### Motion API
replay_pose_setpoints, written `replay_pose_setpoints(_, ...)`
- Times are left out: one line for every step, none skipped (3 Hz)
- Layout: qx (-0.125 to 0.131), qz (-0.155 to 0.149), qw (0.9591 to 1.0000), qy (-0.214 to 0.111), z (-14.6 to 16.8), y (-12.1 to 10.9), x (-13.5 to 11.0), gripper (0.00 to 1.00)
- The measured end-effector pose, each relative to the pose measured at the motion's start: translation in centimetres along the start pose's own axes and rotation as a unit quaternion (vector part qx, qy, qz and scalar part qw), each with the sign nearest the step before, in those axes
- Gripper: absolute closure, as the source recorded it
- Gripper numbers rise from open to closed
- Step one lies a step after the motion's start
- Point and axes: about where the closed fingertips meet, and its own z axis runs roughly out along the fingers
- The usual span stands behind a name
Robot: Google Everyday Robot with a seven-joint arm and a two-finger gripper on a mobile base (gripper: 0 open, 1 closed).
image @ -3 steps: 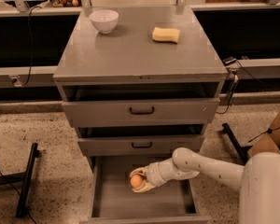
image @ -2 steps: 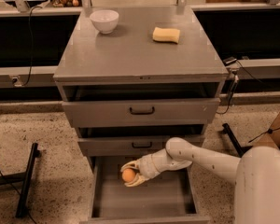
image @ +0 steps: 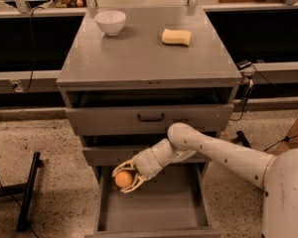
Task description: Pick orange from bottom drawer and place on counter
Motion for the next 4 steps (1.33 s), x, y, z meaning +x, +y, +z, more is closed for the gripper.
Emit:
replay_pose_setpoints(0.006, -0.024, 0.9997, 0.003, -1.6, -2.3, -5.8, 1.0)
replay_pose_setpoints(0.026, -0.032, 0.9984, 0.038, -2.8, -5.5, -10.1, 1.0)
replay_pose_setpoints(0.059, -0.036, 0.993, 0.095, -4.3, -10.5, -14.2, 1.0)
replay_pose_setpoints(0.077, -0.023, 0.9872, 0.138, -5.9, -15.7, -16.8, 1.0)
